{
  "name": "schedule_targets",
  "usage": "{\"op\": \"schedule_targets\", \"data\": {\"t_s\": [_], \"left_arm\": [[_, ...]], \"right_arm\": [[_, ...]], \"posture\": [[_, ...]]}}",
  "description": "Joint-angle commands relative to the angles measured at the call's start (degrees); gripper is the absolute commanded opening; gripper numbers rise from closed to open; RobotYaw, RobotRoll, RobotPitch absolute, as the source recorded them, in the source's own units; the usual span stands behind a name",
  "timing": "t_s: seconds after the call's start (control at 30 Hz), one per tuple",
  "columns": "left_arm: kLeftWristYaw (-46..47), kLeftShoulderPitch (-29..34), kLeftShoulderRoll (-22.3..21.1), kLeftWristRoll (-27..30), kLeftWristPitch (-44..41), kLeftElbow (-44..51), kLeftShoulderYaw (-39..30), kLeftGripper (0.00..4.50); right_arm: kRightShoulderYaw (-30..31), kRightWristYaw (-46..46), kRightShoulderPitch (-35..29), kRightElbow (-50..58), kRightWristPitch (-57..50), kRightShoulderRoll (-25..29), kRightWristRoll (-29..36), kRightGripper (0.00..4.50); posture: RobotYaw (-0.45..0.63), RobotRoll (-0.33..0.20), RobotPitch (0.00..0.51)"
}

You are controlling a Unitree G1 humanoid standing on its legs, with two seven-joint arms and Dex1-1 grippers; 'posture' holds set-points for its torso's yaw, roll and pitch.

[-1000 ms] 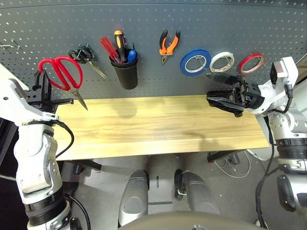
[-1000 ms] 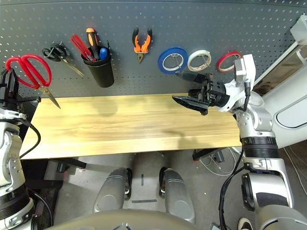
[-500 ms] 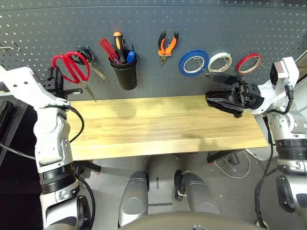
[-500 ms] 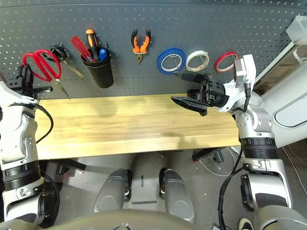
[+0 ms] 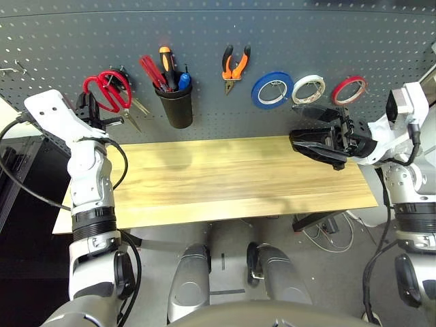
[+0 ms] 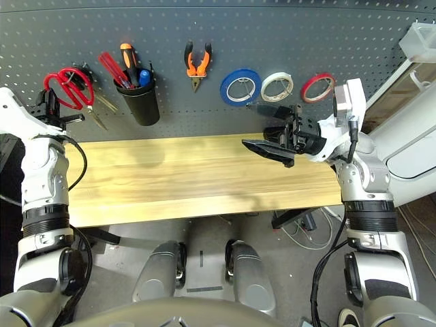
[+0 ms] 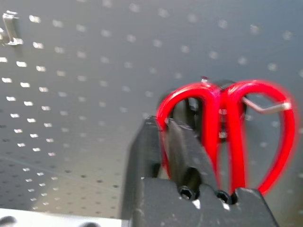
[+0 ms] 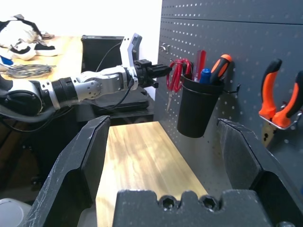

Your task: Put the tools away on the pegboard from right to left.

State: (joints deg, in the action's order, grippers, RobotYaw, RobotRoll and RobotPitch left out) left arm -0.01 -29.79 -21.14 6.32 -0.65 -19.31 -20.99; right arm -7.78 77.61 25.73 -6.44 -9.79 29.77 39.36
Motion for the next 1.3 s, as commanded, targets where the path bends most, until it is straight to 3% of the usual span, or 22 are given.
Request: {"op": "schedule_targets", "data": {"t_s": [0.03, 0.23, 0.27, 0.5, 0.7, 0.97, 1.3], "left_arm": [[-1.53, 1.09, -0.60, -1.88, -1.41, -1.67, 3.17, 2.02], [-2.80, 8.72, -1.98, -3.84, -5.00, 1.56, 5.40, 4.32], [-2.98, 10.49, -2.10, -3.79, -4.77, 2.20, 5.25, 4.47], [-8.51, 20.12, -0.90, -0.15, -1.27, 3.62, 4.50, 4.47], [-10.83, 22.90, 1.03, 0.05, 6.64, 0.34, 4.98, 4.47], [-10.06, 26.47, 4.22, -0.38, 12.27, -2.27, 5.32, 4.47], [-5.24, 24.96, 5.25, -1.38, 16.41, -7.09, 4.75, 4.47]], "right_arm": [[-0.43, -1.48, -1.68, 1.81, 0.09, -0.32, -0.36, 4.50], [0.58, -7.63, -4.76, 0.82, 2.89, -2.63, -5.04, 4.50], [0.83, -9.33, -5.31, 0.18, 3.69, -3.03, -6.67, 4.50], [1.91, -22.15, -6.65, -5.39, 8.33, -7.60, -16.09, 4.50], [0.72, -33.23, -5.56, -16.40, 16.18, -12.82, -22.32, 4.50], [-2.16, -50.86, -4.22, -30.98, 28.53, -15.06, -29.18, 4.50], [-2.75, -50.23, -4.93, -38.11, 32.22, -13.58, -28.68, 4.50]], "posture": [[0.03, 0.000, 0.084], [0.04, 0.000, 0.100], [0.04, 0.000, 0.101], [0.04, 0.000, 0.114], [0.04, 0.000, 0.113], [0.01, 0.000, 0.104], [0.01, 0.000, 0.112]]}}
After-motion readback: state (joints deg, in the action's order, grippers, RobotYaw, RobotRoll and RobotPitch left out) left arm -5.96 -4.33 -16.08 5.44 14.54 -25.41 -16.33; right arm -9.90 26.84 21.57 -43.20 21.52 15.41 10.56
